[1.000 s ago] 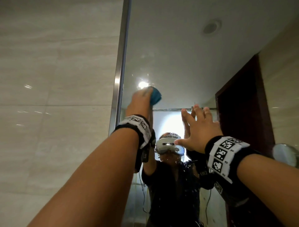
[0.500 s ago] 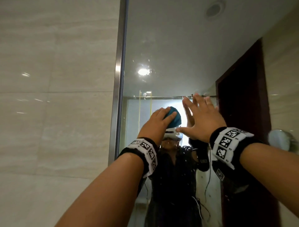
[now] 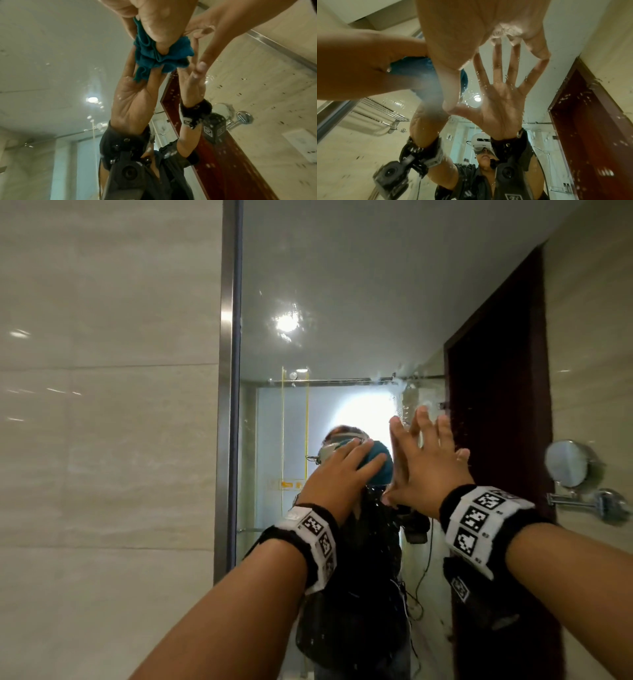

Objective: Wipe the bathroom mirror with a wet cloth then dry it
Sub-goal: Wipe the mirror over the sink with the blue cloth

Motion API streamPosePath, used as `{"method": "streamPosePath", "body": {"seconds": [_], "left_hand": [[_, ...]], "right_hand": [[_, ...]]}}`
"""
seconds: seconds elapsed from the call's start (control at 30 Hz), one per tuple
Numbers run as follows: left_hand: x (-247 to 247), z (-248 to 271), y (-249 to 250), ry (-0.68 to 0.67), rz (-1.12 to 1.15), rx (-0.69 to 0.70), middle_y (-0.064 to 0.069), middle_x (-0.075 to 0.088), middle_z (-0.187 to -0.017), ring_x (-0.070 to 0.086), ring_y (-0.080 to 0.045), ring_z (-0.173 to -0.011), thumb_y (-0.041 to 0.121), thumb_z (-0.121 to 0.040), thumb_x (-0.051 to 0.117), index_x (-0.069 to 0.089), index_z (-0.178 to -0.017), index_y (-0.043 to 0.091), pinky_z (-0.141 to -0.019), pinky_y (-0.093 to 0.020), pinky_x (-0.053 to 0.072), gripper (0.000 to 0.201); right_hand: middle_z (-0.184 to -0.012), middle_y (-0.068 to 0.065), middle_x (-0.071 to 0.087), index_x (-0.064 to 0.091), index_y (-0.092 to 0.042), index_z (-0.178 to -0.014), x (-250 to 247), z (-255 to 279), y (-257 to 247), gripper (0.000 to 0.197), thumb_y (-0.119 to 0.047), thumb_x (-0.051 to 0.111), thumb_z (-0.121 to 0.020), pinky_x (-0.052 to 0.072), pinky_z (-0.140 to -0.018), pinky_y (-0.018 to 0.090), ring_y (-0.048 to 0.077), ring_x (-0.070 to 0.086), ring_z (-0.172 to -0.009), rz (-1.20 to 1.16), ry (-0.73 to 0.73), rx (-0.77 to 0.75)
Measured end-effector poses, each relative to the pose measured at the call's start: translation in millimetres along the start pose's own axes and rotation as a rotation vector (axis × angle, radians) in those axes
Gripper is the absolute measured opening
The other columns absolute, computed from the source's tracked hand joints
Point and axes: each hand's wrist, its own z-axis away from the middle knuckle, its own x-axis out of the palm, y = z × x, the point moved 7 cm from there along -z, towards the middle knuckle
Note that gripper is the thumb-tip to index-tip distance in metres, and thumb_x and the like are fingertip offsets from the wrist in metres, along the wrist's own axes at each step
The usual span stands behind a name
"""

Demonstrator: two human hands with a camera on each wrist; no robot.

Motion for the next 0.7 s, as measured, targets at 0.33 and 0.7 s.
{"method": "streamPosePath", "body": {"seconds": [0.33,0.7], "left_hand": [[-25,-17,-12,0.161,0.188,-0.234,-0.011,0.02,-0.155,0.017,-0.029,-0.143,0.007,-0.089,0.058,0.031,-0.147,0.019,-0.115,-0.038,0.022,0.065],[39,55,23,-0.105,-0.011,0.069,-0.014,0.047,-0.141,0.045,-0.036,-0.129,0.012,-0.075,0.075,0.053,-0.133,0.017,-0.097,-0.051,0.047,0.062]], "right_hand": [[-0.15,0.001,-0.035,-0.021,-0.037,-0.144,5,-3,4,0.129,-0.058,0.076,-0.062,0.012,-0.106,0.066,0.034,-0.026,-0.138,0.008,0.023,-0.021],[-0.149,0.003,-0.035,-0.024,-0.037,-0.143,33,35,-1,0.128,-0.066,0.071,-0.062,0.007,-0.111,0.06,0.033,-0.022,-0.14,0.079,-0.004,-0.083]]}}
